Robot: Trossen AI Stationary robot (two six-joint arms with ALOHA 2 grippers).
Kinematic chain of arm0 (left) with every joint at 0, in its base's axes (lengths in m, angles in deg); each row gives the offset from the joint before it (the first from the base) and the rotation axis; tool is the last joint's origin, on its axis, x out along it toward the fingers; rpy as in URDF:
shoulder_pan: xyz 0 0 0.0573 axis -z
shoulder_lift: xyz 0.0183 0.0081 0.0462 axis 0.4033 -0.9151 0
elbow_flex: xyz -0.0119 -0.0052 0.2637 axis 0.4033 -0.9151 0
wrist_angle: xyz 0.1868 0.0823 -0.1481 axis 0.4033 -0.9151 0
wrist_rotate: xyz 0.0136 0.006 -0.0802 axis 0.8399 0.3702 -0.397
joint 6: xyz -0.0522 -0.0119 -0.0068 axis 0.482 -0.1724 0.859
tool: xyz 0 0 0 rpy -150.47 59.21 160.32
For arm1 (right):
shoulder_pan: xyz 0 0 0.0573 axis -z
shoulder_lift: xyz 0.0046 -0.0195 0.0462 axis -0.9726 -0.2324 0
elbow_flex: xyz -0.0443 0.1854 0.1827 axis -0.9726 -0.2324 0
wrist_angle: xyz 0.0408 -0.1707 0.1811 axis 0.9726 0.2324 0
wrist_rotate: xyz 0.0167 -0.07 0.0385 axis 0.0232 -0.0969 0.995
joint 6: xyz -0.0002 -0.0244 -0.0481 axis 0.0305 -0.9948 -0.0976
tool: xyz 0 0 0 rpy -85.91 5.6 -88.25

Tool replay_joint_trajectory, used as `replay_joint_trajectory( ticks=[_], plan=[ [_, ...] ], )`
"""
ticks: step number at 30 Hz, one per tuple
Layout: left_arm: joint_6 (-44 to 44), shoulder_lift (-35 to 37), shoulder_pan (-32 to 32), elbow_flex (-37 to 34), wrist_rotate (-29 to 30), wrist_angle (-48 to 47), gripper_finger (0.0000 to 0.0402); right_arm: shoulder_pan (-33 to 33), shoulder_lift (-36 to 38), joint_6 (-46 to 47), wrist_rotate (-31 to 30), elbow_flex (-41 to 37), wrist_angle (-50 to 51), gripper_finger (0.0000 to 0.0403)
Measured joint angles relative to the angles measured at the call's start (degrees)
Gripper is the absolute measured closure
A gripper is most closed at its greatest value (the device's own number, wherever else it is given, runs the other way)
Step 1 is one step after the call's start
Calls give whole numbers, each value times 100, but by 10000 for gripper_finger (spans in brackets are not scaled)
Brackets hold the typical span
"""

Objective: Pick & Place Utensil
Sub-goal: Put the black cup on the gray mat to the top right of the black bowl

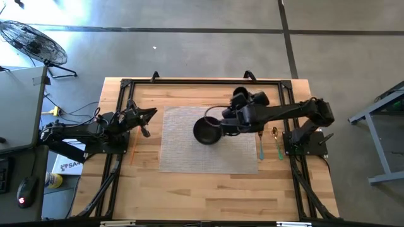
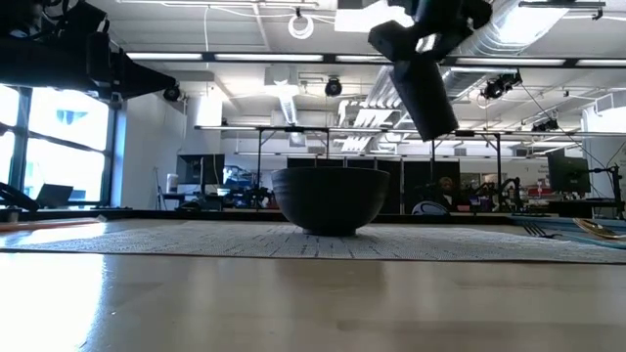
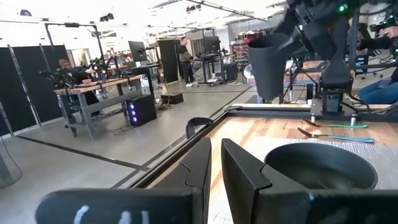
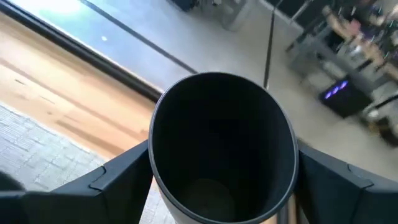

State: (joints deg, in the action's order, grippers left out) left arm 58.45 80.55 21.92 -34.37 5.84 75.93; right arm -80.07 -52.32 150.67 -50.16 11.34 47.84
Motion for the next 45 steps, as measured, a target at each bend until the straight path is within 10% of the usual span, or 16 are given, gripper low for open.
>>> replay_joint_trajectory(
  ticks=[8, 23, 45],
  plan=[
    [37, 2, 0, 0, -75, -45, 366, 20, 1279, 488, 249, -2251, -1965, 79],
    [150, 2, 0, 0, -85, -41, 366, 586, 2371, -2542, 956, -5461, -7340, 77],
    [310, 0, 2, 0, -194, -41, 366, 851, 2388, -2726, 1240, -5482, -7389, 7]
  ],
)
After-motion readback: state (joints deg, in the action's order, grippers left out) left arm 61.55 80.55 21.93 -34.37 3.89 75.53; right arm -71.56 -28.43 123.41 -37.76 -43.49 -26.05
